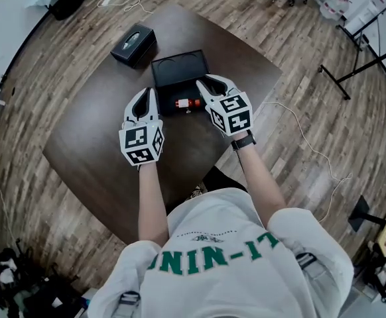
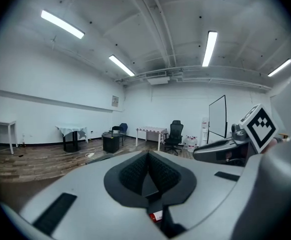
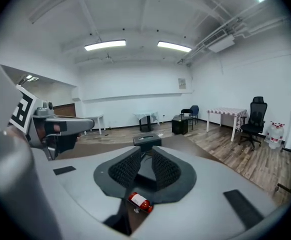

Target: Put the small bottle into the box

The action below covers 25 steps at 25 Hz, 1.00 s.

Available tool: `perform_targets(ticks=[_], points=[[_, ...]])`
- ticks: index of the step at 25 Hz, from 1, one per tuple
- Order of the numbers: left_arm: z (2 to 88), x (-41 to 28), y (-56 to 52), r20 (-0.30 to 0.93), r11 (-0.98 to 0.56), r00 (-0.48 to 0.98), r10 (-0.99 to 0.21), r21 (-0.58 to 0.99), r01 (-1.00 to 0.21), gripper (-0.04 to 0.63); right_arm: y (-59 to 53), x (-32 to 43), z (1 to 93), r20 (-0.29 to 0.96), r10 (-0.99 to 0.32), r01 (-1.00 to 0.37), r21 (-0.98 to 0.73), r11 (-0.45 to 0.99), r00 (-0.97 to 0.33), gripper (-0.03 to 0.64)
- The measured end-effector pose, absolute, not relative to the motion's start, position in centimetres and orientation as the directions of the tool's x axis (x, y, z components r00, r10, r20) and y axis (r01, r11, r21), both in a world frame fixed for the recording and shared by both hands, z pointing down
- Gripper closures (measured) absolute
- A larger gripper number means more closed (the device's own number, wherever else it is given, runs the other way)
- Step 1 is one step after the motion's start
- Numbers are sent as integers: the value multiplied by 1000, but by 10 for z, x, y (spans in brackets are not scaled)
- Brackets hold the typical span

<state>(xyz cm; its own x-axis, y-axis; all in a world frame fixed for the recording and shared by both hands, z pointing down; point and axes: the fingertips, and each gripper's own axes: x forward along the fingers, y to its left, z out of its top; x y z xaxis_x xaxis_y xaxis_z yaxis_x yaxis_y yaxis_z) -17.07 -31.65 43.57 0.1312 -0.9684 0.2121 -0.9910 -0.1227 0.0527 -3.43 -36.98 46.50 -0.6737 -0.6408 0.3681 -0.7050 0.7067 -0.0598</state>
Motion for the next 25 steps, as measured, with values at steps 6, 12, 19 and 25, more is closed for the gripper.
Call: perform_targets(ticks=[6, 12, 19, 25], points=[[404, -166, -295, 148, -114, 115, -982, 15, -993, 581, -337, -24, 413, 236, -708, -733, -29, 680, -666, 574], [380, -163, -280, 108, -109, 107, -988, -9, -994, 581, -317, -8, 380, 174, -770, -781, 5, 624, -614, 601], [362, -157, -271, 78, -112, 110, -991, -22, -993, 581, -307, -8, 367, 150, -784, -792, 6, 611, -603, 601], [369, -161, -273, 86, -111, 109, -990, -19, -994, 581, -307, -14, 375, 159, -768, -780, -24, 625, -620, 601]])
